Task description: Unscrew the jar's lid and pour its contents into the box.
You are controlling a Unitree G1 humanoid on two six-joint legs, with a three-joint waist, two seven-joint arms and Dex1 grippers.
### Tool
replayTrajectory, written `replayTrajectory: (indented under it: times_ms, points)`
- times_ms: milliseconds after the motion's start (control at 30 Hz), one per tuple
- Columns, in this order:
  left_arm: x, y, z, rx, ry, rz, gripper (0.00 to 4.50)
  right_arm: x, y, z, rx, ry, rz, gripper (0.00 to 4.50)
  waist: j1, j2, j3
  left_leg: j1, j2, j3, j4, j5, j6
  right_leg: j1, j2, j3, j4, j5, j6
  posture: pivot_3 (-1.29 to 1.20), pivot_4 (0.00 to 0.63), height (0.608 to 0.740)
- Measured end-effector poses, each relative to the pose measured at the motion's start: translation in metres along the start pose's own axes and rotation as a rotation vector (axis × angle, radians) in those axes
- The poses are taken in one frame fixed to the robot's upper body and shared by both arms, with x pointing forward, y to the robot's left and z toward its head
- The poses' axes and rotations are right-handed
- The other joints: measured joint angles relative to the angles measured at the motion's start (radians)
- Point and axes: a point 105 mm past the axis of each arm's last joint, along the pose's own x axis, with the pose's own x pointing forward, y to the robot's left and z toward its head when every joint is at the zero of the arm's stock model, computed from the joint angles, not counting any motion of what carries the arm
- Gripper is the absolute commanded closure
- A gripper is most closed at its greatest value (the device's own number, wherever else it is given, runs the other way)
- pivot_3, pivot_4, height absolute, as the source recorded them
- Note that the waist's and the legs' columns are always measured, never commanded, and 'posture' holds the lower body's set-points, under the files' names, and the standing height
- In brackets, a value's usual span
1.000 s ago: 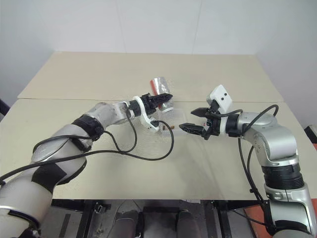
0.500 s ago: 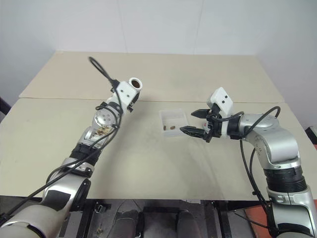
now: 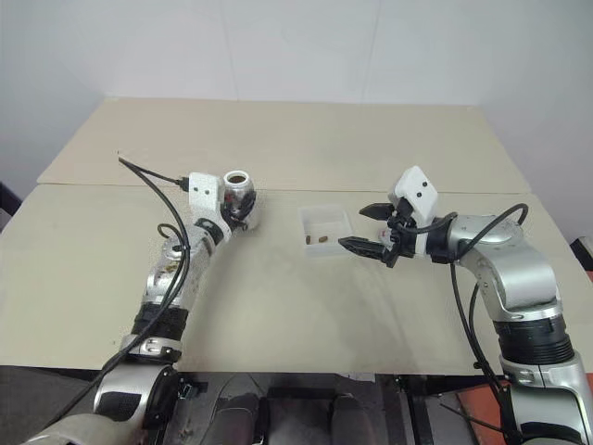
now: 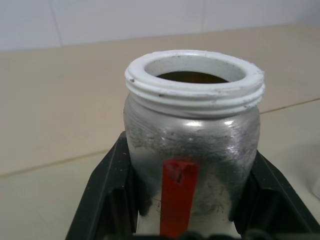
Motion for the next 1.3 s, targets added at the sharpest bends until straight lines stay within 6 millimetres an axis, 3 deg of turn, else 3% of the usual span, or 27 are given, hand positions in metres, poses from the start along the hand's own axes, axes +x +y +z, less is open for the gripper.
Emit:
replayTrajectory:
  times_ms: [267,533,933,1167,1300]
  points:
    - [-0.003,-0.006,-0.008,0.002,-0.017,-0.018,2.55,0.0,0.0,0.0,-0.012,0.0,-0.003,0.03,-0.001,0.0,0.0,0.006,0.0,0.0,-0.001,0.0,0.0,0.005,0.0,0.0,-0.002,0.0,0.0,0.0,0.15,0.74]
    - [-0.017,-0.004,-0.027,0.033,0.016,-0.052,0.07,0.0,0.0,-0.001,-0.016,0.0,0.001,0.0,-0.001,0.0,0.0,0.006,0.0,0.0,-0.001,0.0,0.0,0.005,0.0,0.0,-0.002,0.0,0.0,0.0,0.15,0.74]
    - [-0.036,-0.008,-0.024,0.099,0.02,-0.11,0.02,0.0,0.002,-0.003,-0.028,0.018,0.015,0.0,-0.002,0.0,0.0,0.006,0.0,0.0,-0.002,0.0,0.0,0.005,0.0,0.0,-0.002,0.0,0.0,0.0,0.15,0.74]
    - [-0.07,-0.002,-0.025,0.197,0.115,-0.182,0.02,0.002,0.006,-0.006,-0.037,0.038,0.036,0.0,-0.006,0.0,0.0,0.006,0.001,0.0,-0.002,0.0,0.0,0.005,0.0,0.001,-0.002,0.0,0.0,0.0,0.15,0.74]
    - [-0.092,-0.006,-0.001,0.266,0.128,-0.299,0.02,0.001,0.006,-0.006,-0.042,0.045,0.041,0.0,-0.005,0.0,0.0,0.006,0.001,0.0,-0.002,0.0,0.0,0.005,0.0,0.001,-0.003,0.0,0.0,0.0,0.15,0.74]
